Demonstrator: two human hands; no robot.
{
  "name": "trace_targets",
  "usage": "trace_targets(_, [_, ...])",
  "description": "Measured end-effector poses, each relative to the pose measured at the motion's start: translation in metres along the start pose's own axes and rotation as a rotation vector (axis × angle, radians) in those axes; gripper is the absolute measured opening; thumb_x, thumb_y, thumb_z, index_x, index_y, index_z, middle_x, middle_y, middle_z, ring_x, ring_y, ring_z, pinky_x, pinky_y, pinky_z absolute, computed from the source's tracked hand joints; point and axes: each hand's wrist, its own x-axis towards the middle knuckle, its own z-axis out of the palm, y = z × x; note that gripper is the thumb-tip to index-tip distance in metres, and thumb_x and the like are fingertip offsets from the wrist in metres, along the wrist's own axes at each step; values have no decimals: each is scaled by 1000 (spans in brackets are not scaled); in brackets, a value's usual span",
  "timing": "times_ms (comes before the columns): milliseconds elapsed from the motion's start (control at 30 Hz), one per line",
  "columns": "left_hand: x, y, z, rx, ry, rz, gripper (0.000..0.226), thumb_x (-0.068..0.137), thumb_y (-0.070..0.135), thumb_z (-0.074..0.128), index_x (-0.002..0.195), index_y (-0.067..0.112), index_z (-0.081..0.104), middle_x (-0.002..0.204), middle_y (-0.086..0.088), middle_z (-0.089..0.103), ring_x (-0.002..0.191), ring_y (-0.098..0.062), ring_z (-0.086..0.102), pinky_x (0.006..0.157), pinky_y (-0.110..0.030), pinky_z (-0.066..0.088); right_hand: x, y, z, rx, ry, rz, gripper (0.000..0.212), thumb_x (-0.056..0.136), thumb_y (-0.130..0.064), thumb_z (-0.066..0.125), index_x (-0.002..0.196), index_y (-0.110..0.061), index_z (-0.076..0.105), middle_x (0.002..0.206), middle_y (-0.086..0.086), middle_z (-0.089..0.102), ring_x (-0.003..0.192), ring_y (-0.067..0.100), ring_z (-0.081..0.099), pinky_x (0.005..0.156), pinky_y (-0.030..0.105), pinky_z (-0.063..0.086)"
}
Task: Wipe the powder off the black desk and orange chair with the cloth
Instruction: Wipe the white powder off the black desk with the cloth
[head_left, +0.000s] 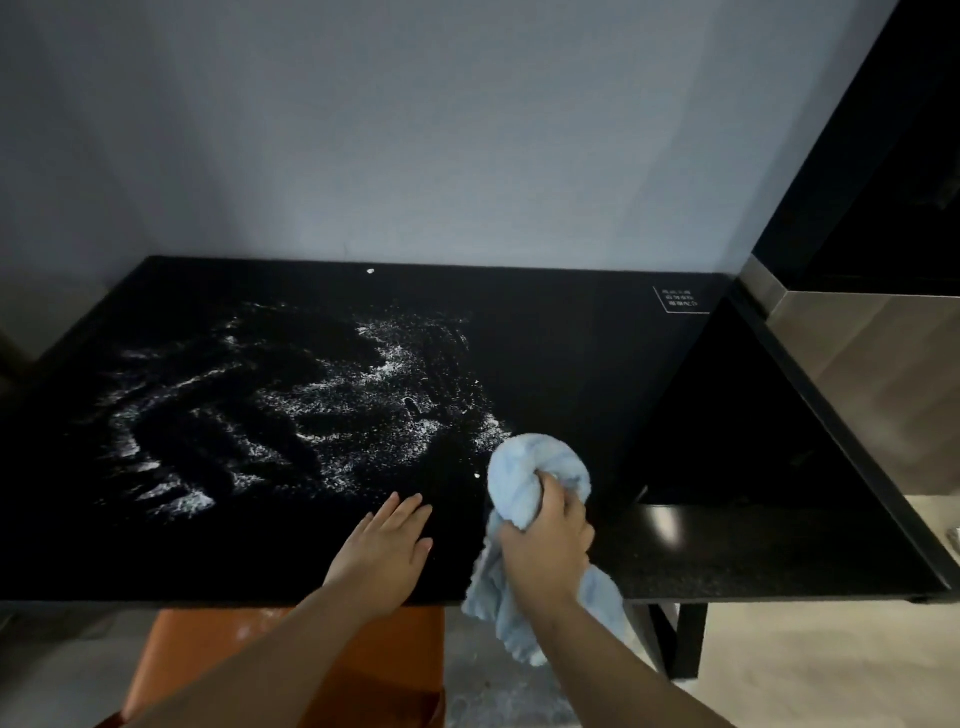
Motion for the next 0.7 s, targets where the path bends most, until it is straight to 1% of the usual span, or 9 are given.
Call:
trace_targets(67, [2, -10, -5, 9, -7, 3, 52, 102, 39, 21, 151, 23, 11, 159, 7, 1, 145, -14, -7, 118, -34, 3, 1, -10, -4, 275, 1, -8, 59, 75, -14, 69, 131, -14, 48, 132, 12, 50, 116, 30, 47, 100, 40, 38])
trace_targets(100, [3, -16, -7, 13, -15, 2, 52, 102, 39, 21, 151, 23, 10, 159, 7, 0, 145, -15, -8, 118, -34, 3, 4, -11, -10, 318, 40, -16, 57, 73, -10, 69, 127, -10, 52, 126, 15, 54, 113, 32, 49, 100, 42, 38])
trace_targets(200, [3, -29, -11, 59, -25, 2, 53, 102, 40, 20, 151, 24, 6, 159, 6, -4, 145, -15, -8, 118, -34, 4, 23, 7, -36, 145, 212, 19, 56, 71, -13, 70, 124, -8, 54, 123, 19, 55, 109, 38, 51, 94, 44, 41])
trace_targets(333, [5, -36, -14, 66, -64, 47, 53, 102, 39, 20, 151, 23, 4, 159, 5, -6, 145, -16, -10, 119, -35, 3, 28, 34, -41, -255, 292, 251, 59, 84, -27, 62, 138, -20, 38, 144, 16, 32, 120, 41, 40, 93, 49, 39])
trace_targets(400, [6, -39, -16, 48, -78, 67, 53, 102, 38, 20, 151, 22, 5, 159, 4, -6, 145, -17, -10, 118, -35, 2, 19, 32, -23, -364, 282, 200, 62, 83, -28, 63, 139, -22, 38, 145, 12, 32, 119, 38, 40, 90, 44, 40])
trace_targets(500, [7, -41, -18, 53, -94, 96, 53, 102, 37, 20, 151, 22, 6, 159, 4, -6, 145, -17, -10, 118, -34, 2, 8, 14, 2, -332, 214, 105, 69, 74, -24, 69, 138, -22, 42, 144, 11, 37, 118, 38, 41, 88, 43, 41])
trace_targets(600, [6, -42, -17, 80, -91, 111, 53, 102, 36, 21, 151, 21, 4, 159, 3, -7, 145, -18, -10, 118, -35, 2, -3, -2, 21, -418, 117, -31, 66, 80, -33, 62, 141, -30, 34, 146, 0, 34, 120, 31, 40, 89, 38, 43])
trace_targets(633, [5, -42, -16, 89, -88, 113, 54, 102, 36, 21, 151, 21, 4, 159, 3, -8, 145, -18, -10, 118, -35, 2, -6, -4, 23, -341, 74, -74, 62, 82, -32, 60, 139, -30, 36, 144, -2, 36, 121, 29, 41, 91, 39, 44])
trace_targets(700, [5, -43, -16, 101, -88, 116, 54, 102, 36, 21, 151, 21, 3, 159, 3, -8, 145, -18, -11, 118, -35, 2, -6, -9, 13, 5, -32, -110, 50, 81, -19, 60, 129, -23, 51, 130, 1, 52, 116, 28, 49, 94, 42, 44])
